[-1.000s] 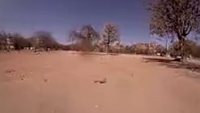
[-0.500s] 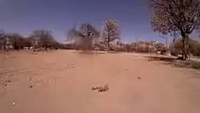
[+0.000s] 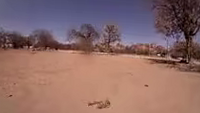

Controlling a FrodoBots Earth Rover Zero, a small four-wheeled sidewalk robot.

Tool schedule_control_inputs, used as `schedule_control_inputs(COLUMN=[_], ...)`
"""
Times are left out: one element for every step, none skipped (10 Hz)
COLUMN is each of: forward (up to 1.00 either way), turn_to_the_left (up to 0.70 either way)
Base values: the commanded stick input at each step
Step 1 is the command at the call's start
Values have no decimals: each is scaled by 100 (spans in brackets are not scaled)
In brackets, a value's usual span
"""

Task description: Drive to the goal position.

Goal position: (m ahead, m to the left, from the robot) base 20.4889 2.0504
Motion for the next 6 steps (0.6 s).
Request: schedule_control_inputs(forward=[100, 100, 100, 100, 100, 100], turn_to_the_left=[0, 0, 0, 0, 0, 0])
